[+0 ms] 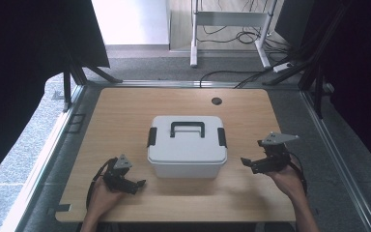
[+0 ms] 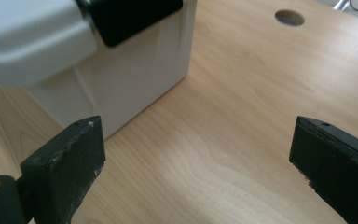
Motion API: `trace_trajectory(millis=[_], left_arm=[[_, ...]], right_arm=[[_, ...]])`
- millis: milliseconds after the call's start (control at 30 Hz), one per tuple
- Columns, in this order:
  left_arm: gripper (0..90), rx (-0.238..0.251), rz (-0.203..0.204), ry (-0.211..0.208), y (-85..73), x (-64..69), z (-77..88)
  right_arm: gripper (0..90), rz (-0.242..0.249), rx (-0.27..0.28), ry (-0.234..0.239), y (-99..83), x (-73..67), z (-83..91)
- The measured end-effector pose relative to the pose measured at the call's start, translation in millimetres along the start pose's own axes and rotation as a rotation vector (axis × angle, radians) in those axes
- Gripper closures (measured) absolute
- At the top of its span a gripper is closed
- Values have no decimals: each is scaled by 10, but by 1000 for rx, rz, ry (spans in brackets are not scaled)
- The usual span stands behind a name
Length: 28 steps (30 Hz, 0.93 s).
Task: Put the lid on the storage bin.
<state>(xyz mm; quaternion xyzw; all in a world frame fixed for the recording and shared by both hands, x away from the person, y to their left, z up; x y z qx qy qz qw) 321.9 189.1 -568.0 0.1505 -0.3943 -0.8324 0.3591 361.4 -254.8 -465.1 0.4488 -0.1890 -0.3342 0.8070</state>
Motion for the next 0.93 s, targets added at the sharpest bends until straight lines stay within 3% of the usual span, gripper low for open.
trace_trajectory(millis=[333,533,800,933], left_arm=[[0,-2,2,1,-2,4,2],[0,-2,3,2,-2,6,1],[0,-3,3,3,-2,7,1],[0,-2,2,2,-2,8,1]], right_arm=[[32,-41,-3,2,-371,-140,-164],[35,-75,-30,-19,-655,-134,-257],[16,-93,-92,-30,-878,-148,-345],[0,-52,-108,-56,-911,-177,-379]])
Point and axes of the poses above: each handheld gripper's, and its own axes: z roughly backward along the jaws, y roughly out of its top, x roughly to its right, the point moved 6 cm from there along -z, roughly forward along the jaws, and after that the axes turned 8 degrees about x, right-handed, at the moved point
